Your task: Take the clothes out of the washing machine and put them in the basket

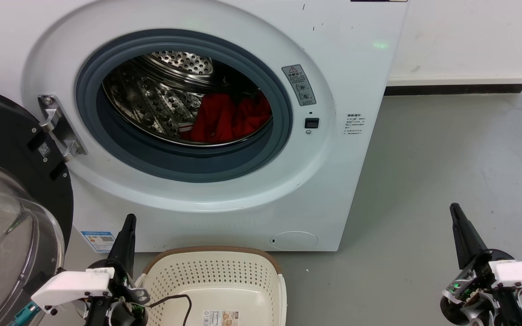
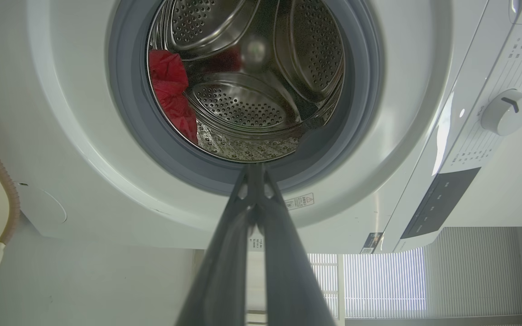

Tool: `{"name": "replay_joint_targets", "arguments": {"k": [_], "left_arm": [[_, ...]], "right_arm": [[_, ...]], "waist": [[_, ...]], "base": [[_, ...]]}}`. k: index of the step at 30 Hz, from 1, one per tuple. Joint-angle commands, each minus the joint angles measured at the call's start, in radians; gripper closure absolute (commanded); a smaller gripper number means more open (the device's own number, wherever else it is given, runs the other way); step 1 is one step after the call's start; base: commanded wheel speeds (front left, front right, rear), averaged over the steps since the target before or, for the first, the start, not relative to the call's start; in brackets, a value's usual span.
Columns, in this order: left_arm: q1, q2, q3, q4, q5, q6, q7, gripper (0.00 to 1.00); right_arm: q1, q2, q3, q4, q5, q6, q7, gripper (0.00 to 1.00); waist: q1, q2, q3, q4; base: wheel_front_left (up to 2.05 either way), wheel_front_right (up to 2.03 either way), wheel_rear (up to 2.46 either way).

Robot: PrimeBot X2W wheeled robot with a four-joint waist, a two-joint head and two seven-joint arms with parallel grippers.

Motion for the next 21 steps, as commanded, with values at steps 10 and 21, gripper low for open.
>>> {"name": "replay_joint_targets", "arguments": {"k": [10, 21], "left_arm": [[-0.006, 0.002, 0.002, 0.000, 0.000, -0.002, 0.005, 1.00], [-0.006, 0.002, 0.002, 0.000, 0.000, -0.002, 0.005, 1.00]], "right_arm": [[-0.013, 0.003, 0.000, 0.001, -0.005, 0.000, 0.001, 1.00], [-0.013, 0.003, 0.000, 0.001, -0.005, 0.000, 0.001, 1.00]], "waist": [[0.0000, 0.0000, 0.000, 0.000], [0.0000, 0.0000, 0.000, 0.000]], "base": [[0.00, 0.00, 0.00], [0.00, 0.00, 0.00]]}}
